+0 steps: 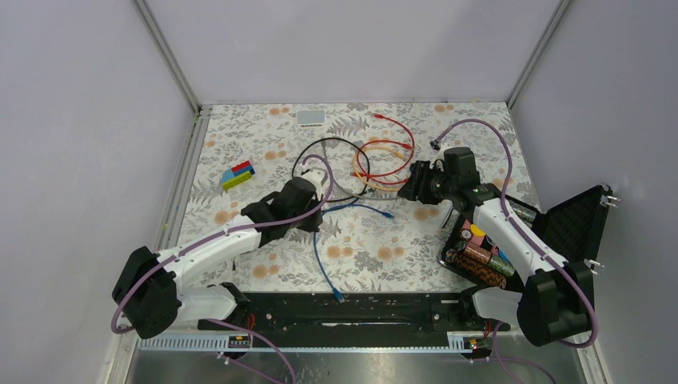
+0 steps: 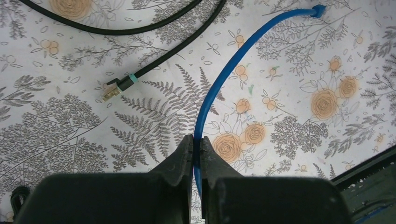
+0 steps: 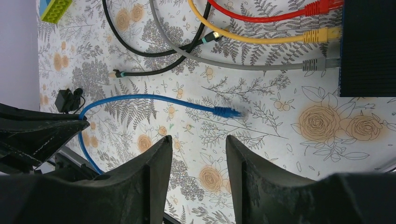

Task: Insert the plug into the switch port
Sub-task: Pick up the connector from the center of the board.

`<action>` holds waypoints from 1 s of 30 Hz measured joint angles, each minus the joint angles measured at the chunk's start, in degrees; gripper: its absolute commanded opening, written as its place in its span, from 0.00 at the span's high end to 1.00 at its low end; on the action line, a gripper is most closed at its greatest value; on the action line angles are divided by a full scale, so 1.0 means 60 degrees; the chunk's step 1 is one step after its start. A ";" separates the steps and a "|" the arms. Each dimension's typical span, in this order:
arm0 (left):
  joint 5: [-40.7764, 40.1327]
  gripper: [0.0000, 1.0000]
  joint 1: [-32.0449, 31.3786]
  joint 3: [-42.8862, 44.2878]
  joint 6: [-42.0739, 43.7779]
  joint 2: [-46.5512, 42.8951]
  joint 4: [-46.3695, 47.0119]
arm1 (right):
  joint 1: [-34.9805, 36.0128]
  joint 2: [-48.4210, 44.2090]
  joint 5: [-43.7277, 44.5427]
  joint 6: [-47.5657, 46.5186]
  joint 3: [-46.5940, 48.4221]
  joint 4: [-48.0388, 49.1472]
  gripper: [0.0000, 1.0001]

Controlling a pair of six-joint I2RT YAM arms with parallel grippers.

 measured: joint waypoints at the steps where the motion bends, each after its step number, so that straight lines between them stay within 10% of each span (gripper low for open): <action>1: -0.0091 1.00 0.0000 -0.0004 -0.0022 0.0000 0.0000 | 0.0000 0.0000 0.0044 -0.0007 0.0000 0.0000 0.46; 4: -0.0335 0.99 0.0000 -0.0004 -0.0029 0.0000 0.0000 | 0.0000 0.0051 0.0124 -0.0095 0.0000 0.0000 0.46; 11: -0.0503 0.55 -0.0004 -0.0539 -0.0484 0.0000 0.0011 | 0.0011 0.0561 0.0127 -0.0142 -0.0193 0.0058 0.47; 22: -0.0069 0.54 -0.0339 -0.0033 0.1461 0.0113 0.0554 | 0.0044 0.0750 0.0484 0.0186 -0.1096 0.0011 0.50; 30: 0.2313 0.57 -0.0634 0.3082 0.5176 0.3778 0.1530 | 0.0044 -0.0667 0.1144 0.0335 -0.1111 -0.0102 0.47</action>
